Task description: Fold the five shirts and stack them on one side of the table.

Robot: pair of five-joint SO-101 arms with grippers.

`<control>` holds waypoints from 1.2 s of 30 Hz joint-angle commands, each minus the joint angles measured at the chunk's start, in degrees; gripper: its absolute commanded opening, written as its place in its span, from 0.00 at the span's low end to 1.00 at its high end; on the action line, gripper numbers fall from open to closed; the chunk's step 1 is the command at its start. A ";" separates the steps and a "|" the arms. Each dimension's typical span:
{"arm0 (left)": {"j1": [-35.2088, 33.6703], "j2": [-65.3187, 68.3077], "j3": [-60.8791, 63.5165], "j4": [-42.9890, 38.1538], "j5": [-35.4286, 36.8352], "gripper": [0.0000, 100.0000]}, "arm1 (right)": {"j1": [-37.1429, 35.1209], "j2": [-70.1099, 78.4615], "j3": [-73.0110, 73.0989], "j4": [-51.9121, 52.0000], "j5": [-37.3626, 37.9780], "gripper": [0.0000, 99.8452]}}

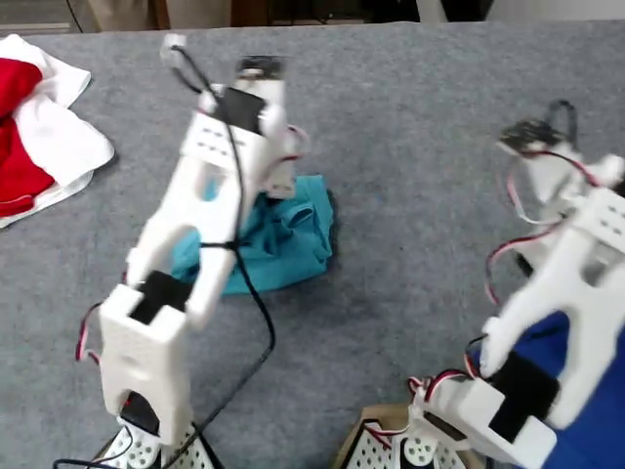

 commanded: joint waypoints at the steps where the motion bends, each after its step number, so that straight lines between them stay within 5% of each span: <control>1: 4.48 2.15 -8.79 0.62 1.76 0.02 | 5.23 -3.03 2.33 -1.76 2.20 0.11; 7: 8.44 11.74 -21.80 0.62 3.69 0.02 | 9.71 -3.03 8.66 -7.12 3.43 0.11; 15: 10.81 16.75 -22.77 0.70 3.69 0.03 | 8.84 -3.12 8.75 -7.30 4.57 0.11; 21: 9.23 14.20 -21.98 0.79 2.81 0.25 | 4.35 -3.38 8.75 -6.95 4.13 0.11; 24: 7.56 10.07 -21.36 0.79 2.55 0.25 | 1.27 -3.47 8.04 -6.95 2.11 0.11; 30: -3.87 -0.31 -14.77 0.79 2.29 0.25 | -8.84 -3.47 5.23 -2.81 -5.19 0.11; 36: -21.10 -9.89 0.00 0.79 -9.32 0.23 | -27.65 -3.47 3.82 2.02 -27.34 0.11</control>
